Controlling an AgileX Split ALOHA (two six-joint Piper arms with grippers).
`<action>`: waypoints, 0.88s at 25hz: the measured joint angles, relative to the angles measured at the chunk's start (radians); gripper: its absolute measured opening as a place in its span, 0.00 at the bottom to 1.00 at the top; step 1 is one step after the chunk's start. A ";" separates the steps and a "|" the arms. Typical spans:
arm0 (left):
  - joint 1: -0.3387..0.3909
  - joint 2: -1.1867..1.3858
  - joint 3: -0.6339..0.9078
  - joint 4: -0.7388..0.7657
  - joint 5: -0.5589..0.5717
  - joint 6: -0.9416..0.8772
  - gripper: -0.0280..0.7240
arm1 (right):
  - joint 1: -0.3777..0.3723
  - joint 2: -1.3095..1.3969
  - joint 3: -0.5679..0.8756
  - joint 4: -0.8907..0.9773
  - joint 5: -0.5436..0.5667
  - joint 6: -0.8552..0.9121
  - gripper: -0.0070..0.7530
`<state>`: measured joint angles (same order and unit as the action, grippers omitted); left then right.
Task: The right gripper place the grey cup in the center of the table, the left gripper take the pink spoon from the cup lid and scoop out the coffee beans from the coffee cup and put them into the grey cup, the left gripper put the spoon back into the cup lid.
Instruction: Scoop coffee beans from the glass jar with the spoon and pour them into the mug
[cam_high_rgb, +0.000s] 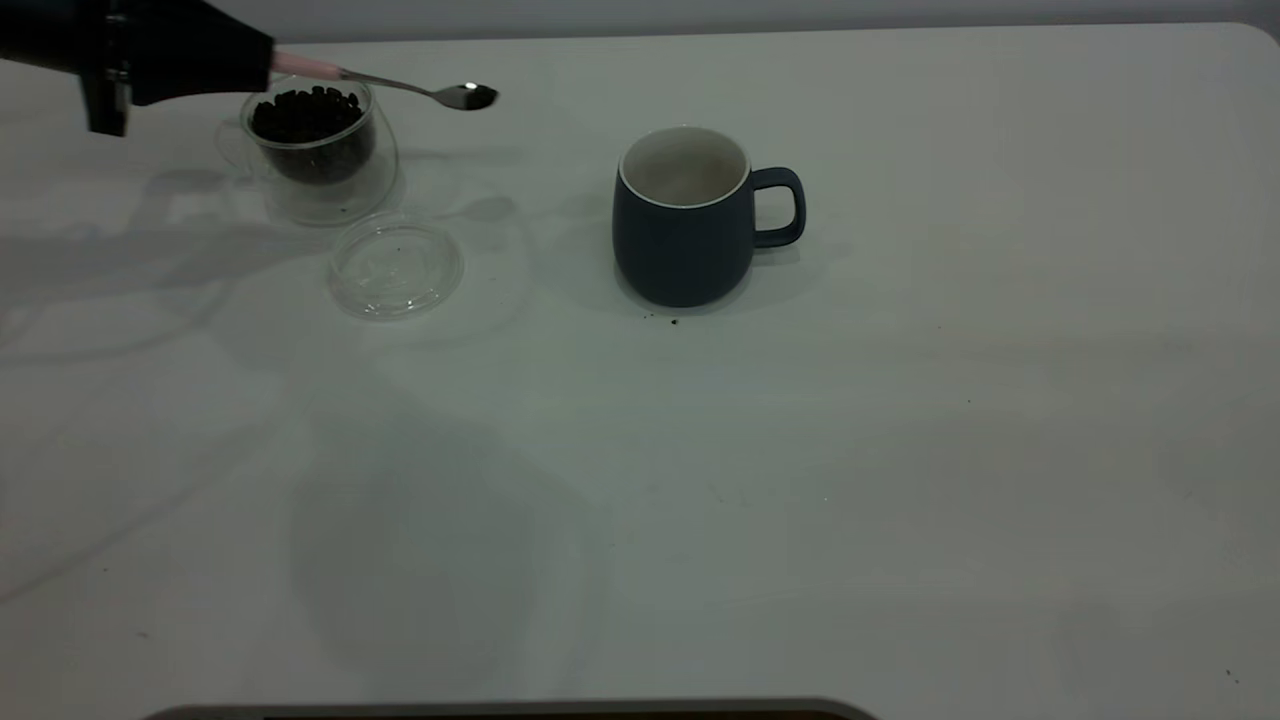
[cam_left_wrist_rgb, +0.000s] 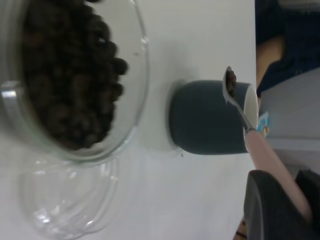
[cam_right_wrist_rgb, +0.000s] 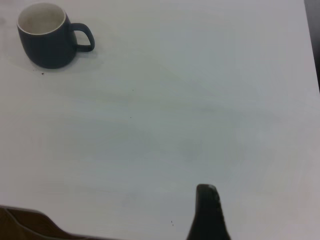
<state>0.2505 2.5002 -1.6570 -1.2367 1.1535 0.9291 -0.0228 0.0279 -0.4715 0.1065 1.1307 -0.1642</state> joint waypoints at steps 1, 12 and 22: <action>-0.011 0.000 0.000 -0.002 0.000 -0.001 0.20 | 0.000 0.000 0.000 0.000 0.000 0.000 0.79; -0.101 0.000 0.000 -0.077 0.003 -0.016 0.20 | 0.000 0.000 0.000 0.000 0.000 0.000 0.79; -0.172 0.000 0.000 -0.078 0.004 -0.018 0.20 | 0.000 0.000 0.000 0.000 0.000 0.000 0.79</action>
<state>0.0790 2.5002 -1.6570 -1.3148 1.1577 0.9114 -0.0228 0.0279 -0.4715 0.1065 1.1307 -0.1642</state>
